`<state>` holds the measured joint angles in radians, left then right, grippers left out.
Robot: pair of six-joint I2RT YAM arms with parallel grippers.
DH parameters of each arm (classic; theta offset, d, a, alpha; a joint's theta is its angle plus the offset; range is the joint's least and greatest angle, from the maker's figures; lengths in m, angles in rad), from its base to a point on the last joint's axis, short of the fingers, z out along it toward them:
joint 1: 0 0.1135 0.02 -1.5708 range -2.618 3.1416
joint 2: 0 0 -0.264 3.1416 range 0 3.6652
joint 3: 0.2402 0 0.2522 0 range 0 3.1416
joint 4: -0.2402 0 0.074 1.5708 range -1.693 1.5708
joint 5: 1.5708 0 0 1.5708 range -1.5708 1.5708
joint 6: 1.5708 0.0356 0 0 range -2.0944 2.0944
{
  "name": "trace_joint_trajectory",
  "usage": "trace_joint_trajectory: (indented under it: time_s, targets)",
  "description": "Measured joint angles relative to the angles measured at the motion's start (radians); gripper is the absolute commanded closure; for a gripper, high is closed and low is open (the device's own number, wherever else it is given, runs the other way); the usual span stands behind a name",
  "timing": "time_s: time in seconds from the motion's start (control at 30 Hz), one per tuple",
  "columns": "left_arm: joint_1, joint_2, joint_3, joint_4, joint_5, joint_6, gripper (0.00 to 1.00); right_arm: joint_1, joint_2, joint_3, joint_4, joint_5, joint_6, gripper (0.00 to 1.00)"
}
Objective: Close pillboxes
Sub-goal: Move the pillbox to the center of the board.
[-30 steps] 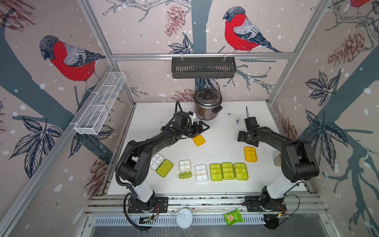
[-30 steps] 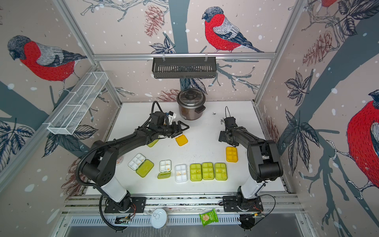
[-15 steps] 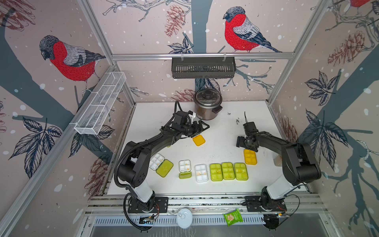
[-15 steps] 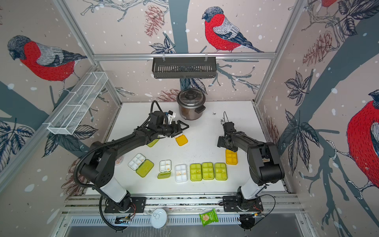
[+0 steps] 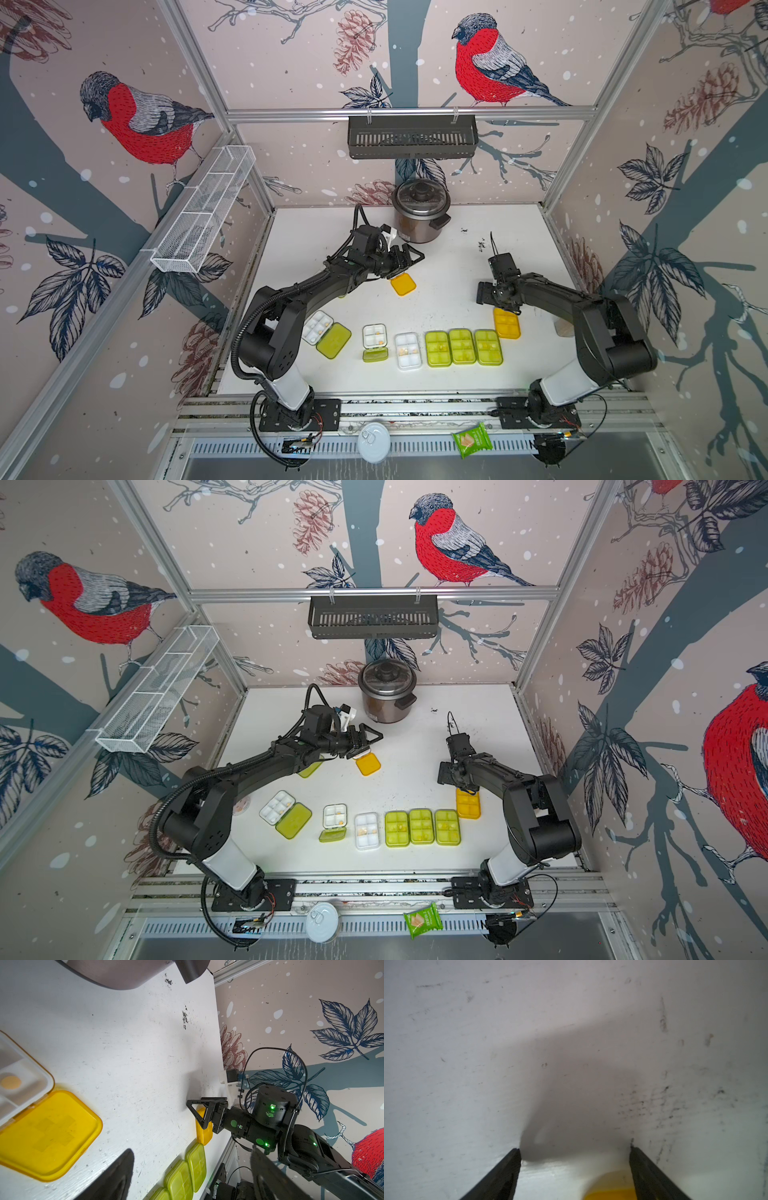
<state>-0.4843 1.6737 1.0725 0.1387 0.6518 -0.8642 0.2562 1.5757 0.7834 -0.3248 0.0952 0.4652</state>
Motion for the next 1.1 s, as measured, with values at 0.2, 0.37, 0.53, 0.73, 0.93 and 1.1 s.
trace_joint_trajectory:
  time_s: [0.2, 0.37, 0.53, 0.73, 0.93, 1.1]
  targets:
    - [0.0, 0.001, -0.001, 0.001, 0.0, 0.0, 0.14, 0.025, -0.025, -0.046, 0.043, 0.032, 0.003, 0.17]
    - [0.0, 0.004, -0.004, 0.008, 0.002, -0.003, 0.13, 0.061, -0.056, -0.073, 0.043, 0.034, 0.01, 0.17]
    - [0.0, 0.004, -0.006, 0.008, 0.002, -0.003, 0.13, 0.094, -0.089, -0.089, 0.005, 0.027, 0.038, 0.17]
    - [0.0, 0.004, -0.006, 0.008, 0.002, -0.003, 0.14, 0.129, -0.116, -0.126, 0.012, 0.058, 0.089, 0.16]
    - [0.0, 0.002, -0.005, 0.007, 0.0, 0.0, 0.13, 0.135, -0.171, -0.176, 0.025, 0.086, 0.141, 0.16]
    - [0.0, 0.001, 0.0, -0.002, -0.009, 0.003, 0.14, 0.138, -0.221, -0.198, -0.023, 0.079, 0.18, 0.16]
